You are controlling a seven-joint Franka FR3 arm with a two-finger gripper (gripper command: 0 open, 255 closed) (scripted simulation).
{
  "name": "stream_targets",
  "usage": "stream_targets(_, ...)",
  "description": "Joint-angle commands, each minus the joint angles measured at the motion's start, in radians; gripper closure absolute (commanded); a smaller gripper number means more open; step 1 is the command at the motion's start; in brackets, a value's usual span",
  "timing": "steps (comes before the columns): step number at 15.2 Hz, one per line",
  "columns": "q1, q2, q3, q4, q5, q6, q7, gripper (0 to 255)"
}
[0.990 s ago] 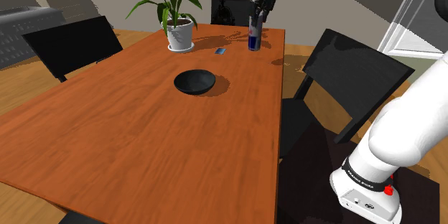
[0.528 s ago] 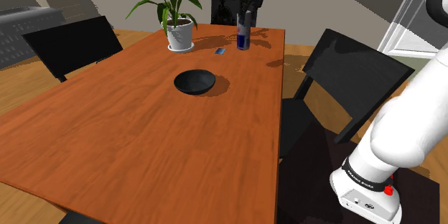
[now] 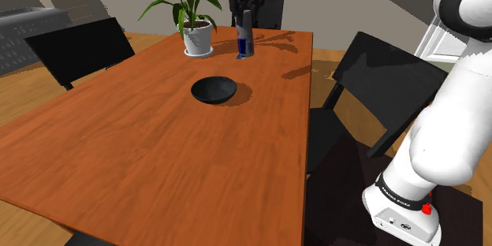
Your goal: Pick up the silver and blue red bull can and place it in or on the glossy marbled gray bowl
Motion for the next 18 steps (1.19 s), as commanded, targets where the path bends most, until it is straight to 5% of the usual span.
stream_targets(1,0.027,0.047,0.023,0.071,-0.015,-0.029,0.047,255)
stream_targets(6,0.11,0.208,0.07,0.322,-0.066,-0.133,0.149,255)
stream_targets(9,0.191,0.375,0.087,0.598,-0.116,-0.252,0.2,255)
stream_targets(18,0.152,0.233,0.087,0.245,-0.082,-0.041,0.22,255)
